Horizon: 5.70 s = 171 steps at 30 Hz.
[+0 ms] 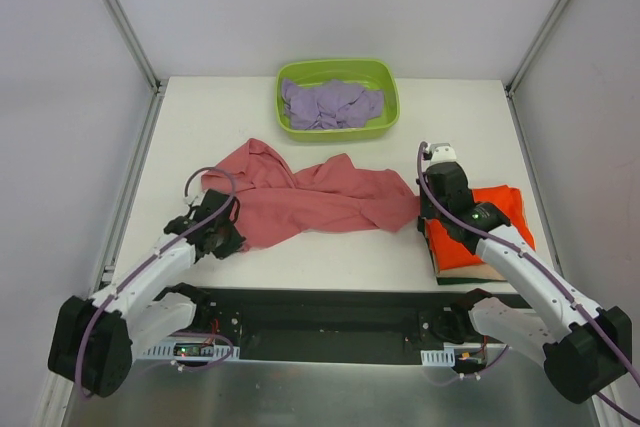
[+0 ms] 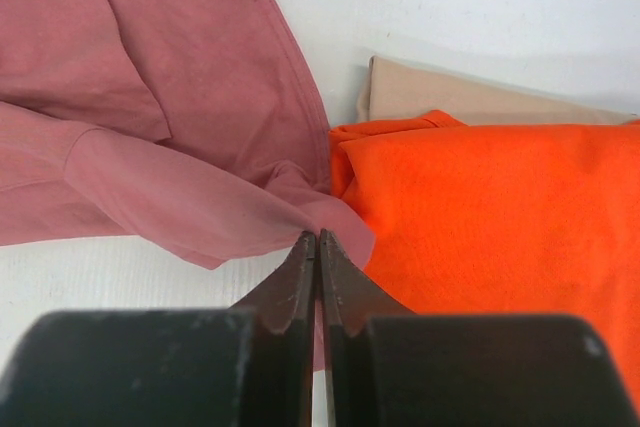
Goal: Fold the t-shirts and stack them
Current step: Flatten out the tshirt, then fold the flattened tshirt in 1/3 of the way
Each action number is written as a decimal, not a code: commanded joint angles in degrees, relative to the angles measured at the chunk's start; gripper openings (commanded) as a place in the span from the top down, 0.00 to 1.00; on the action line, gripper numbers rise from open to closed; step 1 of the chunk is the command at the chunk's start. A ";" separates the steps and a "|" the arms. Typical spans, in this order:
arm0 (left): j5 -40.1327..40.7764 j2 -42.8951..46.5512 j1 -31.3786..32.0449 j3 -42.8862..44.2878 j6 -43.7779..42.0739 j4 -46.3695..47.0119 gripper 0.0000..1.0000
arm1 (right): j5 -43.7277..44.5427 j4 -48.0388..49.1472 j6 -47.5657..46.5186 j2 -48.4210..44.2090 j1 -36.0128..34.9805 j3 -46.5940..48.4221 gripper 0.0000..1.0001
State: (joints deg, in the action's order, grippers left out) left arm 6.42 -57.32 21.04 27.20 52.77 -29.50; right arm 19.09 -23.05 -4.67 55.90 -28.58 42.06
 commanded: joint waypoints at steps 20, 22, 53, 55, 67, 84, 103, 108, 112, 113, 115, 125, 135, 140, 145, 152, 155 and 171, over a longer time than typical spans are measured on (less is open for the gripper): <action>20.21 17.77 0.41 53.36 -20.25 -2.67 1.00 | -8.80 -12.28 -3.51 -7.38 0.19 41.23 0.98; 20.48 17.33 0.41 58.73 -21.92 -3.55 1.00 | -11.08 -13.51 -3.68 -8.00 0.19 46.07 0.98; 36.47 -9.90 -1.08 85.67 -34.85 -3.03 1.00 | -0.02 -15.63 -15.28 19.67 1.59 83.89 0.99; 34.73 -12.89 -3.71 80.93 -32.83 -2.15 1.00 | -1.42 -15.19 -14.59 24.15 3.96 80.65 0.99; 10.03 -40.48 -15.67 56.03 -28.43 13.76 1.00 | -8.19 -1.21 -4.65 46.82 10.21 55.84 0.99; 7.65 -42.36 -19.19 48.13 -27.64 16.40 1.00 | -12.41 -5.68 -0.17 47.12 9.86 49.45 0.98; 6.85 -23.81 -20.60 31.07 -26.93 17.11 1.00 | -16.72 -18.26 6.86 20.67 5.20 26.94 0.91; 8.26 -21.08 -20.60 29.58 -28.78 15.35 1.00 | -13.13 -21.16 10.46 16.09 2.39 22.63 0.91; 9.66 -21.08 -20.60 29.05 -28.52 13.16 1.00 | -12.33 -21.86 10.73 13.28 0.72 19.99 0.93; 11.06 -21.34 -20.60 29.05 -27.91 12.10 1.00 | -12.15 -22.04 10.64 13.01 0.28 19.29 0.93; 14.40 -22.04 -20.60 29.14 -27.03 10.52 1.00 | -12.15 -21.52 9.07 12.66 -0.51 17.97 0.92; 25.67 -25.39 -22.09 36.43 -18.68 -4.43 0.01 | -12.77 -10.71 0.71 15.72 -6.75 15.85 0.64; -11.13 -24.75 -22.09 33.79 -22.45 10.59 0.01 | -8.81 -4.73 9.32 27.67 -5.97 21.11 0.11; -13.10 -34.60 -22.18 36.78 -22.01 11.30 0.01 | -14.07 -4.20 11.25 37.25 -3.24 26.40 0.04; -6.77 -39.79 -22.79 36.96 -21.05 10.78 0.01 | -18.38 -3.32 15.12 45.07 0.27 26.67 0.03; -3.08 -44.10 -25.25 37.92 -19.38 9.90 0.01 | -20.50 -2.18 18.46 53.25 6.68 29.12 0.01; -2.37 -45.68 -26.66 39.50 -18.94 9.02 0.01 | -20.06 -2.44 19.25 55.36 9.67 30.97 0.01; -3.78 -52.73 -27.10 52.87 -18.14 7.26 0.01 | -19.45 -2.44 7.85 58.72 12.67 45.47 0.01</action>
State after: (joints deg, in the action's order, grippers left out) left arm 1.13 -111.33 -5.37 77.54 34.02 -20.49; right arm -3.46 -25.52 10.59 116.22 -16.58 84.82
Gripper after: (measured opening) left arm 0.990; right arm 0.993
